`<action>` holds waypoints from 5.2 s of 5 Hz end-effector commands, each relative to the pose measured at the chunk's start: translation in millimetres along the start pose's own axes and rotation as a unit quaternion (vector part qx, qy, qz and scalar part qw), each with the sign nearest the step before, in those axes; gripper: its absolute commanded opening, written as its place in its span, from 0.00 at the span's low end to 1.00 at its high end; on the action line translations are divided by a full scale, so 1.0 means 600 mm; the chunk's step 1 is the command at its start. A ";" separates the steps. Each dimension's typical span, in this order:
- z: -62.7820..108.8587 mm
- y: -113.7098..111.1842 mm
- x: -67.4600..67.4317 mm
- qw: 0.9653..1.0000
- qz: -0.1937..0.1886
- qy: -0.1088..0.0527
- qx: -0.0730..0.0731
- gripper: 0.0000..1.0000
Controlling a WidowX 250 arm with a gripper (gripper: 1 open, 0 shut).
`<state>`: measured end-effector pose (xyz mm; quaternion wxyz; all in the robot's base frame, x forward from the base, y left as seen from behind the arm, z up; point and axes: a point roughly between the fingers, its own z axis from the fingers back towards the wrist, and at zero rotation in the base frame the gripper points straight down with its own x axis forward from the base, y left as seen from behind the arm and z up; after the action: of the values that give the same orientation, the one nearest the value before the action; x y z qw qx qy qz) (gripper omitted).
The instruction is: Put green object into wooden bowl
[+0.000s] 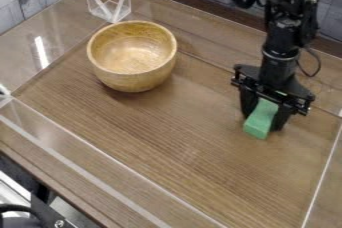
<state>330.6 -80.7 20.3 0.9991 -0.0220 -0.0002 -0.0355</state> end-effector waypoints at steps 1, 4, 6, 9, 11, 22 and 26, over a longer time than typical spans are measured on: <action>0.033 0.006 0.025 1.000 -0.013 -0.028 0.001 0.00; 0.027 0.005 0.038 0.999 -0.034 -0.032 0.001 1.00; 0.032 -0.006 0.024 0.999 -0.009 -0.038 0.000 0.00; 0.038 0.028 0.033 0.999 0.021 -0.042 0.002 1.00; 0.085 0.038 0.019 0.998 0.050 -0.047 -0.003 0.00; 0.162 0.291 -0.050 0.995 -0.017 -0.097 -0.034 0.00; 0.173 0.261 -0.055 0.990 0.063 -0.115 -0.042 0.00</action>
<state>305.5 81.4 97.1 0.9931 -0.0784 -0.0807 0.0322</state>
